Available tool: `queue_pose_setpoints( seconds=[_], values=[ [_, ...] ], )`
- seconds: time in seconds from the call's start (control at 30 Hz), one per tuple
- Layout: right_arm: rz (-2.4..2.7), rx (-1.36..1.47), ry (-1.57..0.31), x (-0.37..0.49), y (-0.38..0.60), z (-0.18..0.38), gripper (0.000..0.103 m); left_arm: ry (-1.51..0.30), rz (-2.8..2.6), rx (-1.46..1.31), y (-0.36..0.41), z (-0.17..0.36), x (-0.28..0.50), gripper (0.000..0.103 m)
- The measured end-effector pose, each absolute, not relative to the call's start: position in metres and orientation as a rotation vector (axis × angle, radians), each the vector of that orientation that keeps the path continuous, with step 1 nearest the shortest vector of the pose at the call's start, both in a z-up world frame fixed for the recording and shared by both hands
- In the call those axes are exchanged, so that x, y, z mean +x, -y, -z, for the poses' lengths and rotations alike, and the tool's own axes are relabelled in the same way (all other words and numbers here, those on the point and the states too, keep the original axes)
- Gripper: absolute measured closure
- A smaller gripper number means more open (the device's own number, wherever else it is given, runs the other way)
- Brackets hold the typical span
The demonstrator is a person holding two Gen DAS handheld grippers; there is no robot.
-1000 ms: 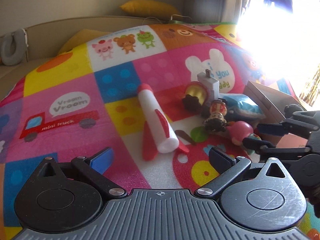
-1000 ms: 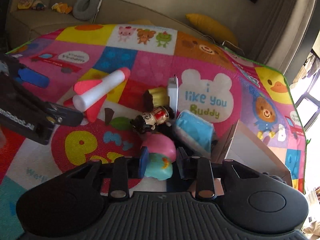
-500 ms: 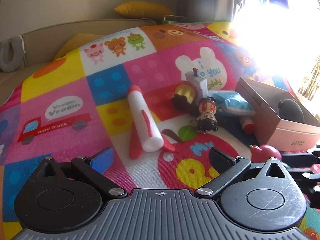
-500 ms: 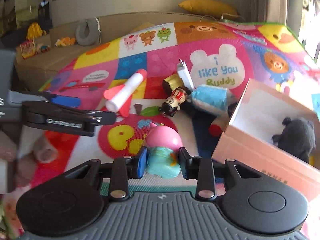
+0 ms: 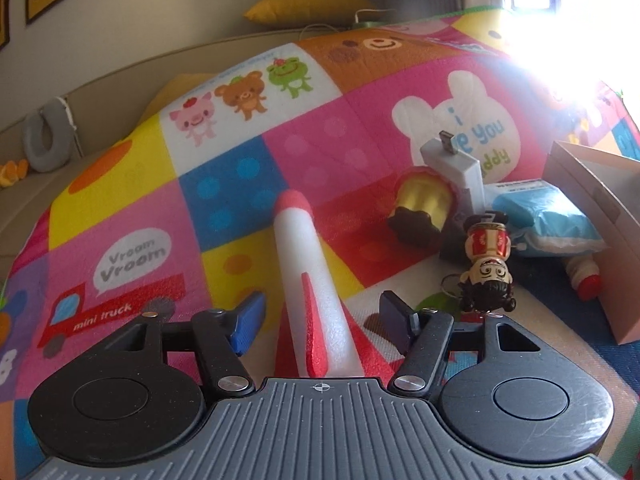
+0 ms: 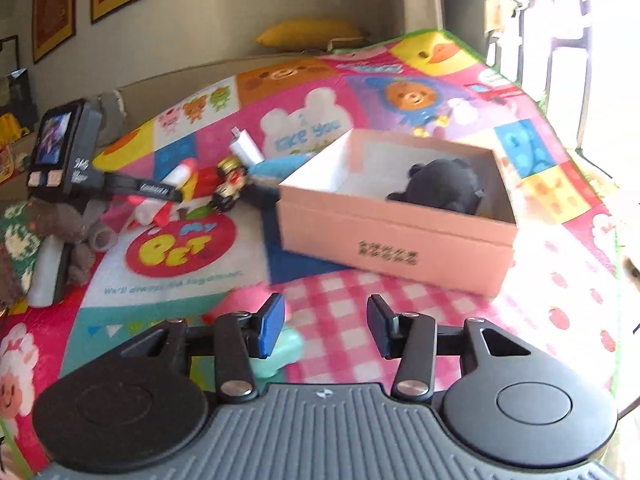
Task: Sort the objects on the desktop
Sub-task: 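Grasp the white-and-red foam rocket with the left tool while the right tool moves to the pink pig figurine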
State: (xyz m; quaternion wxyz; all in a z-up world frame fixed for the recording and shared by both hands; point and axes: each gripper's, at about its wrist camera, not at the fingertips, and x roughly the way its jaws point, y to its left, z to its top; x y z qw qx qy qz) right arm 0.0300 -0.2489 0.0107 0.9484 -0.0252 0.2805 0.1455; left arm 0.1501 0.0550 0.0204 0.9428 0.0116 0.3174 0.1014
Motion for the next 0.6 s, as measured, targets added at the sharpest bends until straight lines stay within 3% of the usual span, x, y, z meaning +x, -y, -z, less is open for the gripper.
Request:
queue_pose_setpoints(
  seconds=[0.07, 0.3, 0.4, 0.47, 0.6],
  values=[
    [-0.185, -0.041, -0.515, 0.041, 0.264, -0.017, 0.058, -0.66, -0.203, 0.029, -0.057, -0.017, 0.149, 0.056],
    [0.097, 0.095, -0.465, 0.109, 0.314, -0.015, 0.061, -0.618, -0.149, 0.037, -0.057, -0.03, 0.114, 0.059],
    [0.123, 0.104, -0.505, 0.133, 0.317, -0.008, 0.062, -0.626, -0.074, 0.029, -0.054, -0.037, 0.09, 0.059],
    [0.07, 0.161, -0.535, 0.141, 0.317, -0.005, 0.067, -0.633, -0.013, 0.034, -0.048, -0.04, 0.074, 0.059],
    [0.076, 0.112, -0.534, 0.15, 0.296, -0.003, 0.066, -0.644, 0.122, 0.046, -0.032, -0.04, 0.048, 0.058]
  ],
)
